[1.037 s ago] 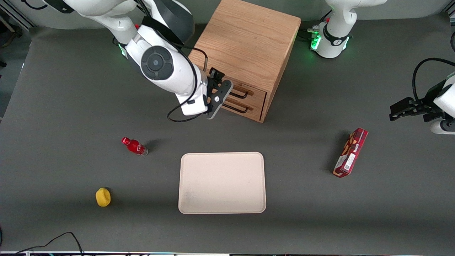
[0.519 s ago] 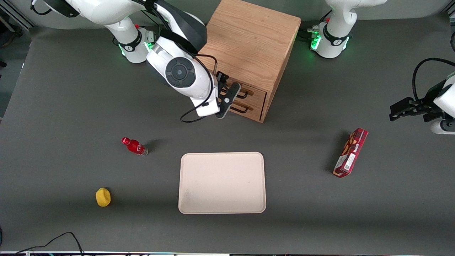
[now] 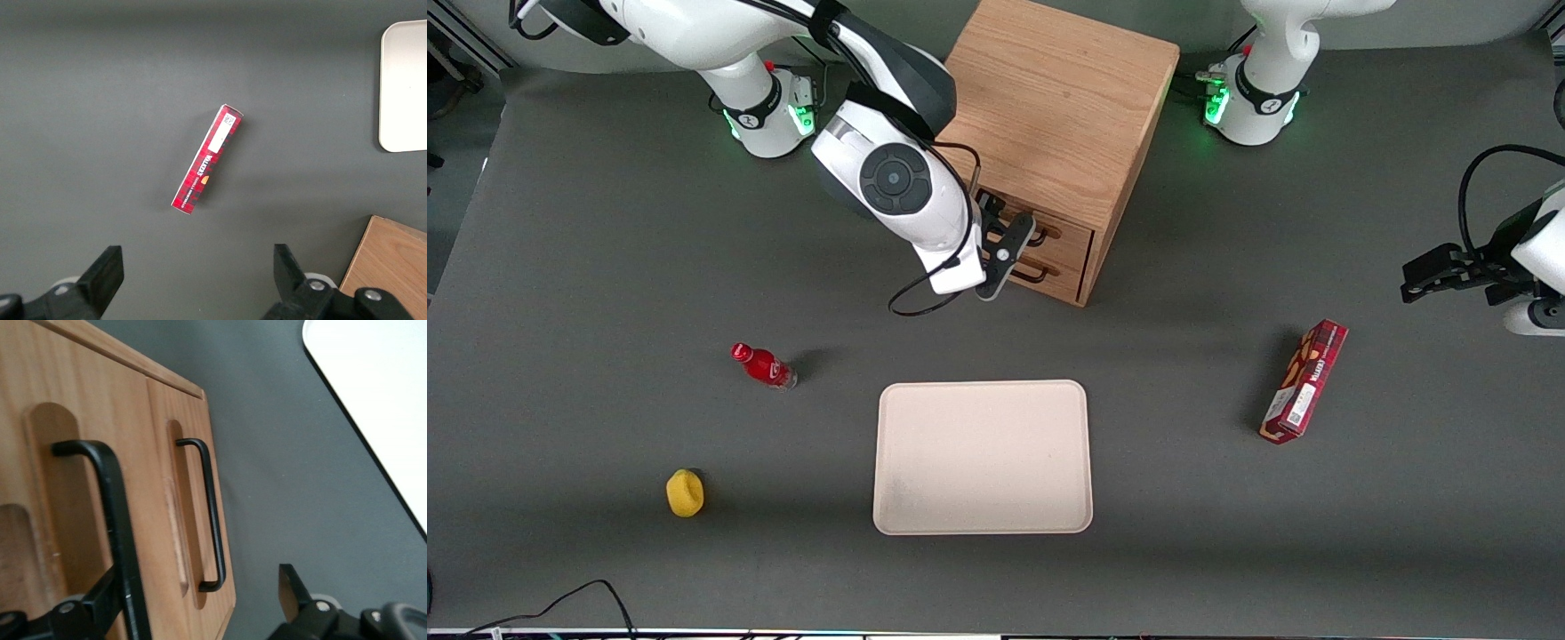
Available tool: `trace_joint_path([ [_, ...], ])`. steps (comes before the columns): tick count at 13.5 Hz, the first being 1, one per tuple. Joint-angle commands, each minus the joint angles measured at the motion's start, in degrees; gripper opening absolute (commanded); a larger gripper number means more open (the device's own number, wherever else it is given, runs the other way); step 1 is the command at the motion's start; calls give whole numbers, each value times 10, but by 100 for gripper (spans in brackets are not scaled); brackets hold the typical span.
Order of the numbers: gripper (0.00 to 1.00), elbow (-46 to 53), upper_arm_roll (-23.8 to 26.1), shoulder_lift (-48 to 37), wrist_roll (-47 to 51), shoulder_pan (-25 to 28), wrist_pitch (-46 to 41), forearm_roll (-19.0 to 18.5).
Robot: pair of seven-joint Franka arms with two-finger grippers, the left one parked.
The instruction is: Open upper drawer
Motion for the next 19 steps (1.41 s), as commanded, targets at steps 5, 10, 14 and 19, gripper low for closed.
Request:
trace_joint_path([
  [5,100,5,-19,5,-58,-11,28,-32],
  [10,100,15,-59,3,-83,-12,29,-29],
  [14,100,33,-95,-2,-81,-12,31,-25],
  [19,100,34,-110,-4,-79,-31,79,-24],
])
